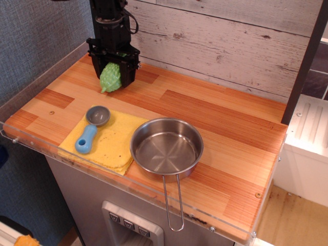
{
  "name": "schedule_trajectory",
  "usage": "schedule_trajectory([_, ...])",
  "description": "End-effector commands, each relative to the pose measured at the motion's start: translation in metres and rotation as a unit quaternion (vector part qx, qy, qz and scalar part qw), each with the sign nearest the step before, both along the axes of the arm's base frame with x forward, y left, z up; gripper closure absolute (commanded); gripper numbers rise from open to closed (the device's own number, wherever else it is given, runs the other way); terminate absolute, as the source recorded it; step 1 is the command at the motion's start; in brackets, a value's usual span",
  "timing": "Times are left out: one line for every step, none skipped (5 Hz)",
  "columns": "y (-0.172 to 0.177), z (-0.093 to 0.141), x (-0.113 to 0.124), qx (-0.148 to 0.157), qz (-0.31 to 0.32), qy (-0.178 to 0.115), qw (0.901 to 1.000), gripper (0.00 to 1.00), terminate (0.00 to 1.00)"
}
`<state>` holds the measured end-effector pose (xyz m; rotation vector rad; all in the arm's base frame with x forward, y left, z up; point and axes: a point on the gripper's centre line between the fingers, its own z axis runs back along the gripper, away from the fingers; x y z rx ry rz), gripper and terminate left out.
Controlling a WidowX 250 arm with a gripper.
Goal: Place the vegetable behind the spoon.
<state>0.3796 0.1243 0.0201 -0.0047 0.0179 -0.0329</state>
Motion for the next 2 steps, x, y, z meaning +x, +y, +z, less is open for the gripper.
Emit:
schedule_trajectory([0.013, 0.025, -0.015, 0.009, 0.018, -0.034, 0.9992, 0.00, 0.00])
schedule_trajectory([0.015, 0.049, -0.015, 0.004, 0.008, -0.067, 0.9977, 0.00, 0.00])
